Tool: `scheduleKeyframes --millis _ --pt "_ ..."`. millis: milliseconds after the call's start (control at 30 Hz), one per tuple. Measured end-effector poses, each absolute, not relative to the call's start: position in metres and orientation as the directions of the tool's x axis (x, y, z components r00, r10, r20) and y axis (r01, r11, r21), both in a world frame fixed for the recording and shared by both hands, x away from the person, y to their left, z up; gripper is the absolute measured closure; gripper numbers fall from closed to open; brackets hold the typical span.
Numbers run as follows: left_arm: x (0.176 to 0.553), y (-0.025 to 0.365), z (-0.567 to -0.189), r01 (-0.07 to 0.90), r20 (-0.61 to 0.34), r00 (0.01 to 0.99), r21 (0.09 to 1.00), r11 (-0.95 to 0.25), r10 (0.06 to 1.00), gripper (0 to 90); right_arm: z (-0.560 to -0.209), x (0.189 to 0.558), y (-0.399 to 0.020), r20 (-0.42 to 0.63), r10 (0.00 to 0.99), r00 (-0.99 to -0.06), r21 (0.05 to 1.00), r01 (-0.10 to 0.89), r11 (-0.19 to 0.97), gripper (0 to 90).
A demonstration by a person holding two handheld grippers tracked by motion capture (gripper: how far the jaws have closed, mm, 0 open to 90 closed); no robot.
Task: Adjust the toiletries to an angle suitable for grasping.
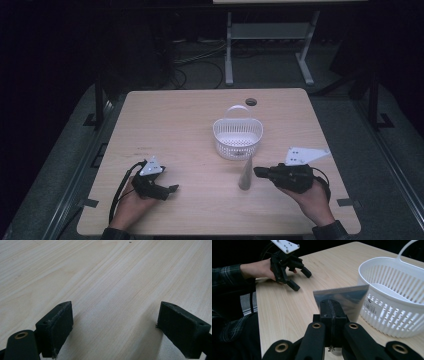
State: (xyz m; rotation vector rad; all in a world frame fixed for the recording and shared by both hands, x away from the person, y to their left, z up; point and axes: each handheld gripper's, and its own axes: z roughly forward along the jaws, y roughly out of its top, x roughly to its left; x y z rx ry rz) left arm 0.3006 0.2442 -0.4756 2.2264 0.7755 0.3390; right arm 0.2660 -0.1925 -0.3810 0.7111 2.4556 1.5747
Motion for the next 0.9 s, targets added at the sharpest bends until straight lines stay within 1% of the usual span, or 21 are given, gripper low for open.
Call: scheduleKeyframes --millis 367,900 --pt "0.301 0.244 -0.476 0.427 0.005 0.782 0.724 -0.542 0.623 12.3 -0.379 0.27 -0.178 0.128 0.427 -0.895 0.887 0.295 0.354 90.0" --pt "0.301 0.244 -0.476 0.427 0.005 0.782 0.724 -0.542 0.623 12.3 -0.379 0.273 -0.166 0.127 0.409 -0.904 0.887 0.288 0.361 90.0"
